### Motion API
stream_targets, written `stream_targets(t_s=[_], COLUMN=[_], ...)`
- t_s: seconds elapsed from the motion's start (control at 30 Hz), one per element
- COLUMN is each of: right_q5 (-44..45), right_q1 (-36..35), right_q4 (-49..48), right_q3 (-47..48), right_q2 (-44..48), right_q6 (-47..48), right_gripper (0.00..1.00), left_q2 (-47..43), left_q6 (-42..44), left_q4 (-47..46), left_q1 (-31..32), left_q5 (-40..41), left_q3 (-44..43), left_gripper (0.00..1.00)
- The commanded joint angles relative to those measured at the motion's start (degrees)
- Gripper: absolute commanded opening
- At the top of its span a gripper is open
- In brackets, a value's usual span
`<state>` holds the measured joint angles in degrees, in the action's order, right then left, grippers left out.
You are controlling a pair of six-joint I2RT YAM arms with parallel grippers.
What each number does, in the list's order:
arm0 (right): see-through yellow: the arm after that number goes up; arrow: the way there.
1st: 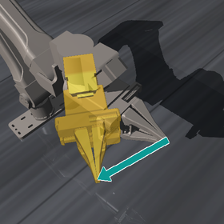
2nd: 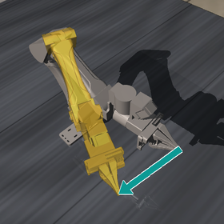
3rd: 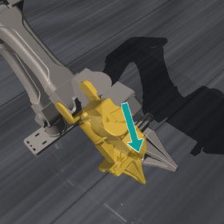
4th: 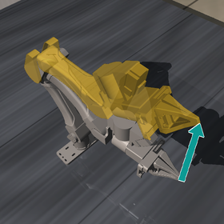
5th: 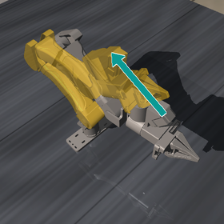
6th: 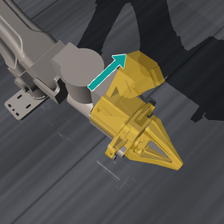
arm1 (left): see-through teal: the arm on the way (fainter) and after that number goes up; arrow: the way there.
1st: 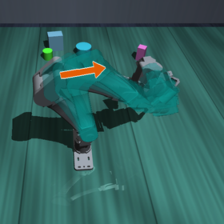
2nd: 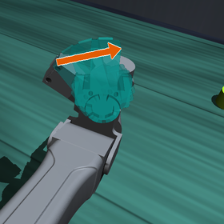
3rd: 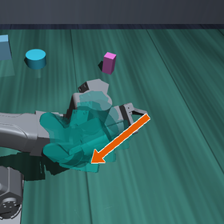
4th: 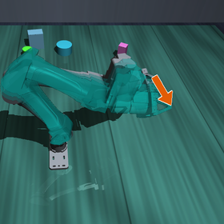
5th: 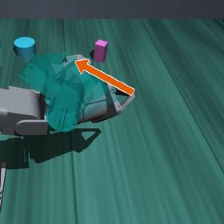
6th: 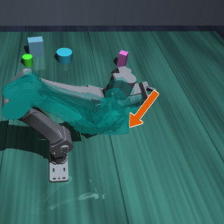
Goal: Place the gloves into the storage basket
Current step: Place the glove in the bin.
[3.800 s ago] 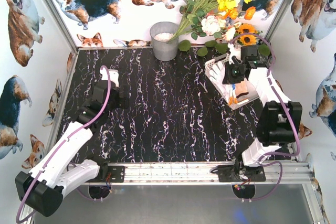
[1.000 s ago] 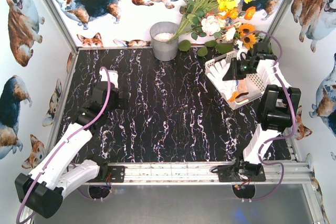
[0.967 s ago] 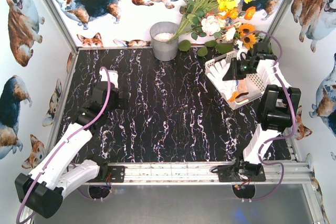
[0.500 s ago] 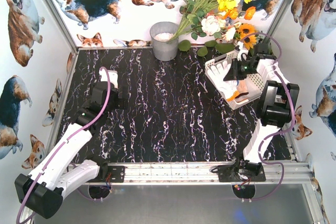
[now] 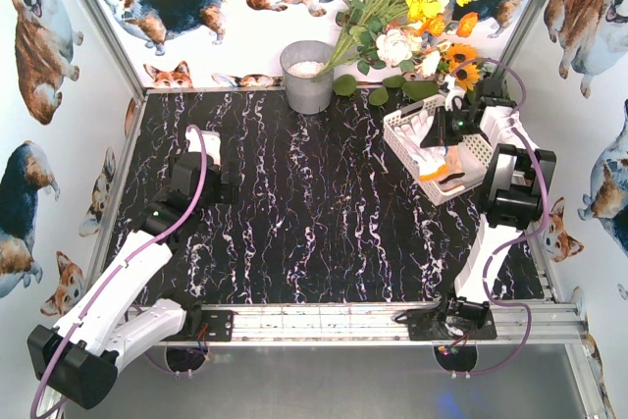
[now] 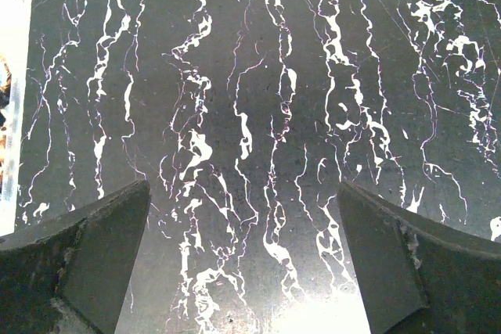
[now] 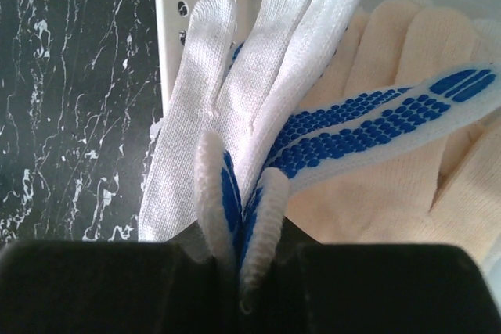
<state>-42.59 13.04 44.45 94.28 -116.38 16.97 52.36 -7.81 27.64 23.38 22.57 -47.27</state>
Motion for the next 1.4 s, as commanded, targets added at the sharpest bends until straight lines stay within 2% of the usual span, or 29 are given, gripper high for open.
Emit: stream_targets(t_s=[0.0, 0.17, 1.07, 1.37], right_q5=[-0.6, 0.1, 3.8, 4.4], right_q1=[0.4, 0.4, 1.4, 1.3], right_q4=[-1.4, -3.4, -0.2, -2.2], right_q3=[3.9, 3.7, 7.8, 8.0], right_q2=[-2.0, -2.7, -6.1, -7.6], right_q6=[3.1, 4.4, 9.9, 9.3], right_gripper=[0.00, 0.00, 0.00, 0.00], left_q2=[-0.6, -0.1, 0.3, 0.6], left_q6=[0.6, 0.7, 1.0, 1.0], left_q4=[-1.4, -1.4, -1.5, -1.6], left_q1=[-0.7, -0.7, -0.7, -0.8], left_q5=[0.4, 0.2, -0.9, -0.8], left_q3=[0.4, 0.4, 0.6, 0.7], left_gripper=[1.00, 1.00, 1.00, 1.00])
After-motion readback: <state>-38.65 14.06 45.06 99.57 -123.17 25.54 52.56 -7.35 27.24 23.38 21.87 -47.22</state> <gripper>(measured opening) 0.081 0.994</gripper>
